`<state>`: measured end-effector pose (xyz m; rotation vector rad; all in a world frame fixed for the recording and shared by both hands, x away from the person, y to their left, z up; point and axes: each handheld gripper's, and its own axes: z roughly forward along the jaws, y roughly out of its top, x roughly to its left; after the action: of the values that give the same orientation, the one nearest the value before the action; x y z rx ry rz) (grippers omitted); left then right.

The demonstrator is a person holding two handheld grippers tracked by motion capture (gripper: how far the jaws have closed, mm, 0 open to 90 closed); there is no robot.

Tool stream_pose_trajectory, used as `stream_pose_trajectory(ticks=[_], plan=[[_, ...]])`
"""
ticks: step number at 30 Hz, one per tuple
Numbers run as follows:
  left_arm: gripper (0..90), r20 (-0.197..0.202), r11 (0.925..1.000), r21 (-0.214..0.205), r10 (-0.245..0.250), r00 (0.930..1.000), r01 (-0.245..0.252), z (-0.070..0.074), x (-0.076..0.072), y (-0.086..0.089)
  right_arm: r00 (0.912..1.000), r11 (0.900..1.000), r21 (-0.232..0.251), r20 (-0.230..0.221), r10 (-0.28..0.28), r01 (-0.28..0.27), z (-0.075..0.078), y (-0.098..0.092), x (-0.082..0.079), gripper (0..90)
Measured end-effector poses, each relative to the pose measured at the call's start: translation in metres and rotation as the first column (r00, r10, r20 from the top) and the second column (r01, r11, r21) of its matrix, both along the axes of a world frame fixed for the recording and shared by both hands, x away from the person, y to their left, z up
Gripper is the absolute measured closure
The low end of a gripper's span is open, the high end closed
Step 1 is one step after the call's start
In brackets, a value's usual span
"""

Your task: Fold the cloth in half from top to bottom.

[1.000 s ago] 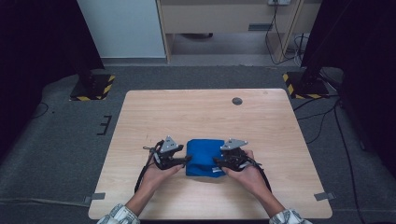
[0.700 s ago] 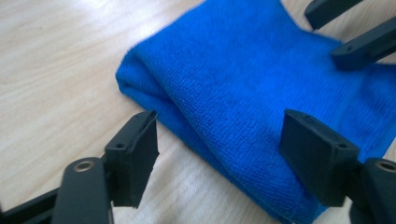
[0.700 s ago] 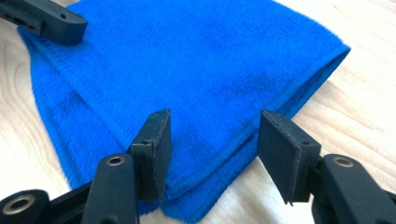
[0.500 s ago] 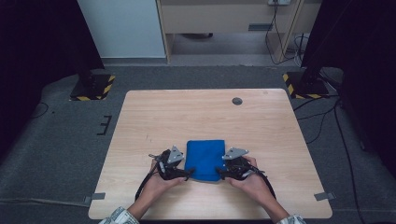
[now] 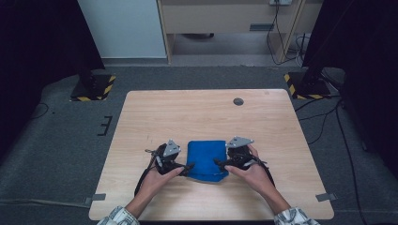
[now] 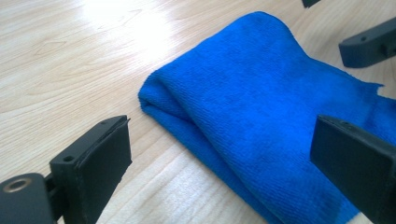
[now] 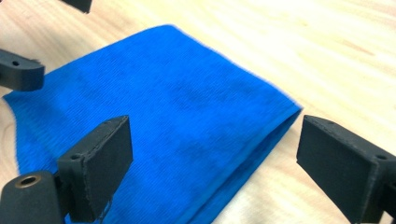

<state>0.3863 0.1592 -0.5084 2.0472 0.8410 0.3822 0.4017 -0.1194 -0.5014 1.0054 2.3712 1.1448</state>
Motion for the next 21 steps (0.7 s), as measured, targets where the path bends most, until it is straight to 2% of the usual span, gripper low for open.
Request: stream_pose_trajectory(ticks=[3, 7, 12, 21], plan=[[5.0, 0.001, 0.9999, -0.013, 0.003, 1.0, -0.003, 0.004, 0.003, 0.002, 0.9999, 0.9999, 0.004, -0.003, -0.012, 0.012, 0.004, -0.002, 0.006, 10.8], [4.8, 0.004, 0.9999, -0.009, 0.011, 0.9999, -0.011, 0.007, 0.005, 0.007, 0.9992, 0.9991, 0.009, -0.006, -0.04, 0.04, 0.009, -0.008, 0.013, 10.6], [4.6, -0.001, 0.999, -0.019, 0.042, 0.9991, -0.042, 0.009, 0.008, 0.017, 0.9973, 0.9969, 0.027, 0.004, -0.074, 0.074, 0.014, -0.019, 0.018, 10.7], [4.3, 0.012, 0.9982, -0.02, 0.057, 0.9983, -0.057, 0.016, 0.012, 0.025, 0.9964, 0.996, 0.032, 0.013, -0.084, 0.084, 0.021, -0.025, 0.024, 10.4]])
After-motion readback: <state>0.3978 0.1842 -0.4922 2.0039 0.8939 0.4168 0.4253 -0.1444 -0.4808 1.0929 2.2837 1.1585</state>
